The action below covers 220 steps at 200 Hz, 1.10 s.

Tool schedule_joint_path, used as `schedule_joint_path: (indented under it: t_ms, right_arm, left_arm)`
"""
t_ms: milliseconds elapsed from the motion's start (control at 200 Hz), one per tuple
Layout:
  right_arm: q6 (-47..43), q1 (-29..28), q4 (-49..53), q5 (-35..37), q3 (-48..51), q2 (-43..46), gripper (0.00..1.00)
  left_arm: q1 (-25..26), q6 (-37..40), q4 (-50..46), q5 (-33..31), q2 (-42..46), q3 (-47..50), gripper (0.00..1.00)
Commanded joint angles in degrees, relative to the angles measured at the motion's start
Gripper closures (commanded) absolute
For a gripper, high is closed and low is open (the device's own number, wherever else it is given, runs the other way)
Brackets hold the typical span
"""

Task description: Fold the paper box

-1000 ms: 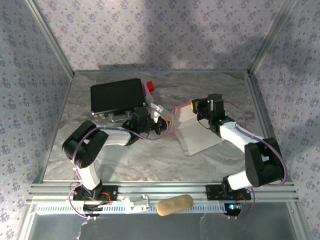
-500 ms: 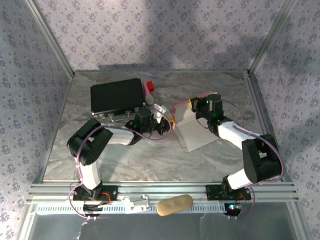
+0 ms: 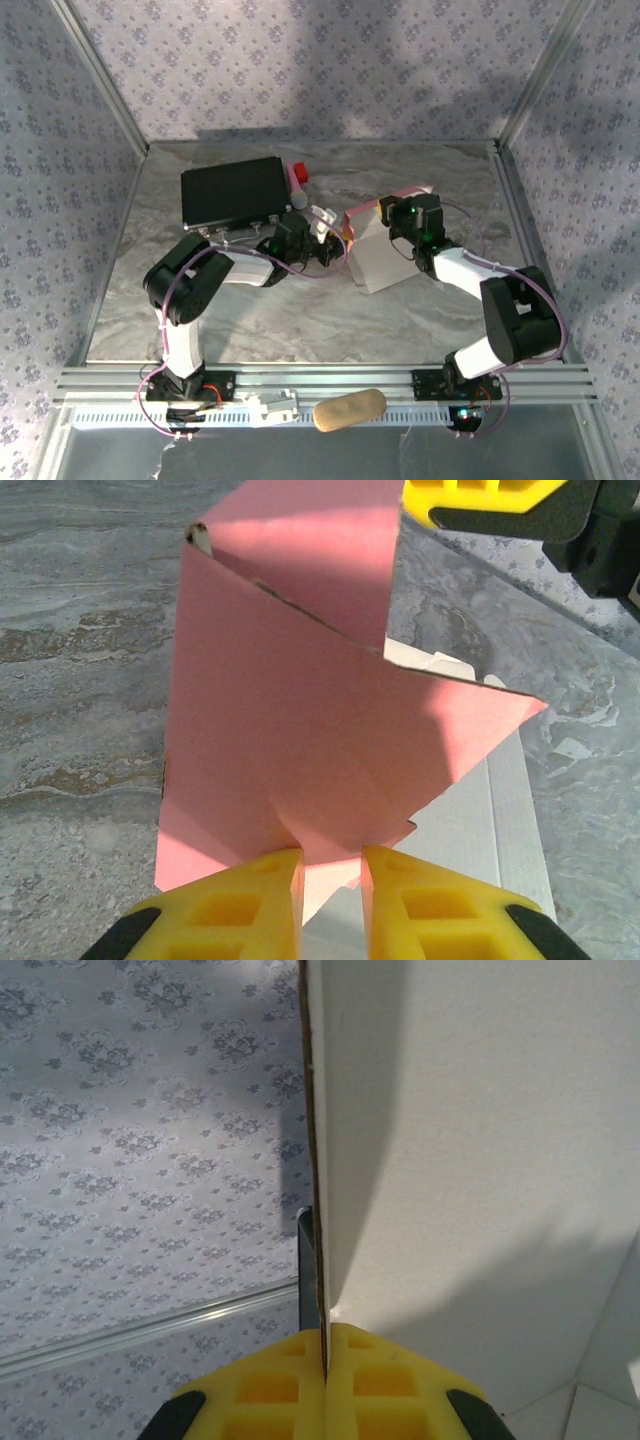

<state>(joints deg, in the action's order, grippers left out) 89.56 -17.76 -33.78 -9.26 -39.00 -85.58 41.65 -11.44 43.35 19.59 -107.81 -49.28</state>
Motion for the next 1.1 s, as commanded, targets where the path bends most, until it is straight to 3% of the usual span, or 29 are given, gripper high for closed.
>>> schedule_joint_path:
  t_ms: [0,545,1094]
  right_arm:
    - [-1.08,-0.79,-8.31,1.07,2.9,-2.53,1.0]
    - [-4.43,-0.7,-26.5,0.04,4.74,-13.47,1.0]
    - [-3.09,-0.21,-25.13,-0.85,2.71,-14.71,1.0]
  left_arm:
    - [0.01,1.6,1.38,-2.14,-1.01,-2.25,0.79]
    - [-3.77,1.16,1.57,-1.07,-3.79,-4.88,0.8]
    - [-3.88,2.48,3.67,-3.05,-6.67,-7.93,0.68]
